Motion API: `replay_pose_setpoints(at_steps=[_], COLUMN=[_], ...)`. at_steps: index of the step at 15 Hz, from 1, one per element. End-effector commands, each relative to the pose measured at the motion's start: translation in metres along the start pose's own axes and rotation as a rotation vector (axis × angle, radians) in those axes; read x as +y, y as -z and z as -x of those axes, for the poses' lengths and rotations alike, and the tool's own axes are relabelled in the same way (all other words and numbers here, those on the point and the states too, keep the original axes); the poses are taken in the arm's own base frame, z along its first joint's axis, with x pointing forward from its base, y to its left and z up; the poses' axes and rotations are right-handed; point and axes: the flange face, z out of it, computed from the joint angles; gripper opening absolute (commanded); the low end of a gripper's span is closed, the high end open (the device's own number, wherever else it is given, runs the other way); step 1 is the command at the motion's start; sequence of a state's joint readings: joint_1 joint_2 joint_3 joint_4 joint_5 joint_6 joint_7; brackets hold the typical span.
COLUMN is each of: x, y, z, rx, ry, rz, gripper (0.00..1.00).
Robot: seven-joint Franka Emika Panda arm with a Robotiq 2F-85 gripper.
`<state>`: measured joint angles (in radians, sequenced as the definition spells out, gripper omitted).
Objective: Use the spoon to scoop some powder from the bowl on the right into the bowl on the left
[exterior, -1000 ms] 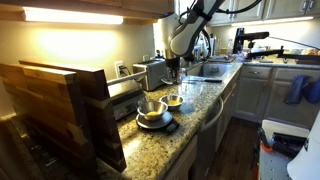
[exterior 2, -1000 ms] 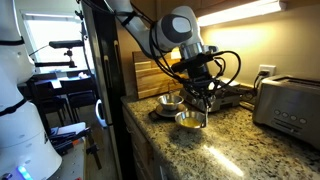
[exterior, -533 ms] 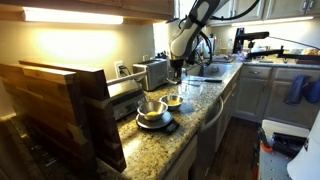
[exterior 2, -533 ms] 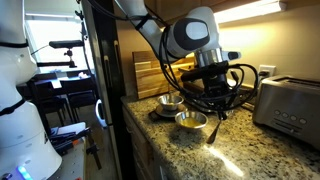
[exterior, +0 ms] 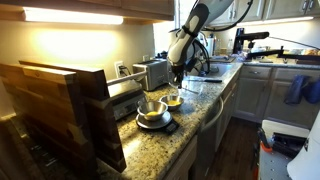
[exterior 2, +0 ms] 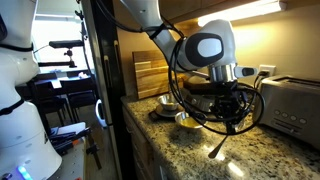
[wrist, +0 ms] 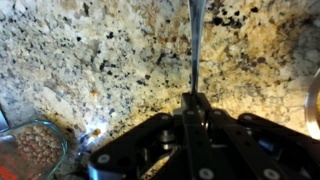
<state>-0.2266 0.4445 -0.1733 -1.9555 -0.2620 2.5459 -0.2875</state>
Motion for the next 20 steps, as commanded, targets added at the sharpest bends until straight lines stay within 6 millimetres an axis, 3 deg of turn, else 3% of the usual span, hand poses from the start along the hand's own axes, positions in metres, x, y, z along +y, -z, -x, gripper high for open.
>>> replay_pose_setpoints(at_steps=[1, 8, 20], x=[0.01, 0.016, 0.008], y=[-0.017, -0.04, -0.049], z=[-0.003, -0.002, 0.018], rx=[0.001, -0.029, -0.071], ry=[-0.081, -0.16, -0.171], rz=[-0.028, -0.07, -0.074], gripper=[0.03, 0.03, 0.03])
